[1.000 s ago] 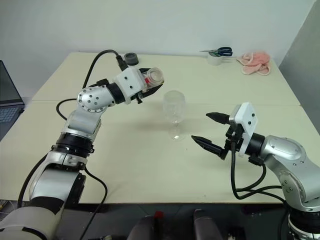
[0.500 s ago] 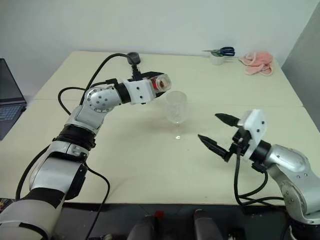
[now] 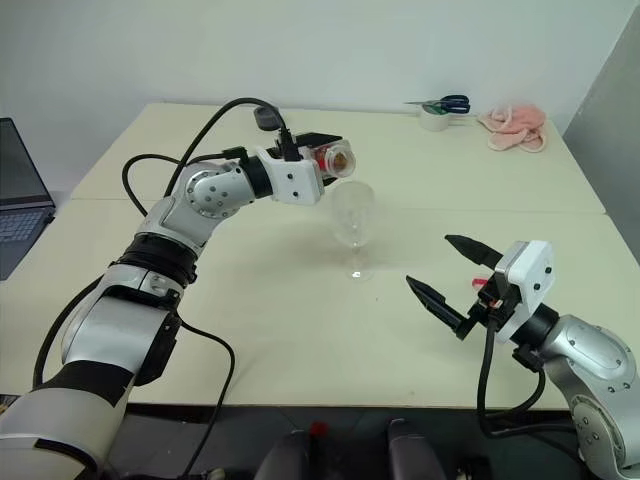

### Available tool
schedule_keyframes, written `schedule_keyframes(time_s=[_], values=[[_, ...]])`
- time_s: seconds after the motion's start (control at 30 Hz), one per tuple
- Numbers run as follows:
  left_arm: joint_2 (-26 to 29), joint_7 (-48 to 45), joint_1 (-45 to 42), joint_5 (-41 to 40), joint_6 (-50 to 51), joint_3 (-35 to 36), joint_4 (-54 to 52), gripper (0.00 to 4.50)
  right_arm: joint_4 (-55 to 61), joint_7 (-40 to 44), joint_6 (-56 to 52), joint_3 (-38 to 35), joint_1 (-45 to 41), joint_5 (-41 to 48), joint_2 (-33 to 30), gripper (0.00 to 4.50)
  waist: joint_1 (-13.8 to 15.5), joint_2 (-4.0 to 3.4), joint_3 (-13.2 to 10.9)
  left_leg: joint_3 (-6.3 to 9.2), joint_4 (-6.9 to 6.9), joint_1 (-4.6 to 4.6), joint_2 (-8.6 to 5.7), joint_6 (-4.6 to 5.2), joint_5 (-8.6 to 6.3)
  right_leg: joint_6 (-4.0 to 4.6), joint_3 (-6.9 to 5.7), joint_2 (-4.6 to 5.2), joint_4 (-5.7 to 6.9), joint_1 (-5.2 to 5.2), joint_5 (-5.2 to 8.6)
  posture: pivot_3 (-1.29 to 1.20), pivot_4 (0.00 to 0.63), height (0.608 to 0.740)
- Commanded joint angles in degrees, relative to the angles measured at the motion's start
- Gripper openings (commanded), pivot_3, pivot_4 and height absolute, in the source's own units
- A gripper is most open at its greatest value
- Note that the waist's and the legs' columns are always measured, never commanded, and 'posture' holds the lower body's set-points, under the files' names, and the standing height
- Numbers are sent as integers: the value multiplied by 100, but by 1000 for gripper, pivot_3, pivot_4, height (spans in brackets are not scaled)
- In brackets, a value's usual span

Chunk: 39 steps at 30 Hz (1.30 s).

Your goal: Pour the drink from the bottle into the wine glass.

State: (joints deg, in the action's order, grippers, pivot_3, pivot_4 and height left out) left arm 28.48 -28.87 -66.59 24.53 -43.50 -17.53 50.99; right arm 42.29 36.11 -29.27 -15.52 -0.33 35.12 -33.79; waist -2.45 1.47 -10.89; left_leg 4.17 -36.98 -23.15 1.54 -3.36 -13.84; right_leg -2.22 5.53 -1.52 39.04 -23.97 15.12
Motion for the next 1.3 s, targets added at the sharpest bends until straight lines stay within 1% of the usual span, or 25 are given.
schedule_keyframes(time_s=[0.03, 0.77, 1.3], values=[[125, 290, -258, 162, -193, -4, -40, 1922, 59, -24, 120, 3, -125, 32, -79, 4500, 1, 0, 0, 1, 0, 0, 0, 0, 0, 0, -1, 0, 0, 0, 0, 0, 150, 740], [357, 1261, -724, 1079, -569, -339, 262, 1901, -209, -31, 198, 228, -262, -219, -120, 4500, 20, 0, 0, 0, -1, 4, 0, 0, 0, 1, 0, 1, 3, 3, -1, 0, 150, 740], [410, 1635, -938, 1389, -749, -496, 545, 1901, -225, -93, 184, 319, -356, -258, -93, 4500, 19, 0, 0, 0, -3, 17, -1, 0, 0, 1, -1, 1, 3, 22, -1, 0, 150, 740]])
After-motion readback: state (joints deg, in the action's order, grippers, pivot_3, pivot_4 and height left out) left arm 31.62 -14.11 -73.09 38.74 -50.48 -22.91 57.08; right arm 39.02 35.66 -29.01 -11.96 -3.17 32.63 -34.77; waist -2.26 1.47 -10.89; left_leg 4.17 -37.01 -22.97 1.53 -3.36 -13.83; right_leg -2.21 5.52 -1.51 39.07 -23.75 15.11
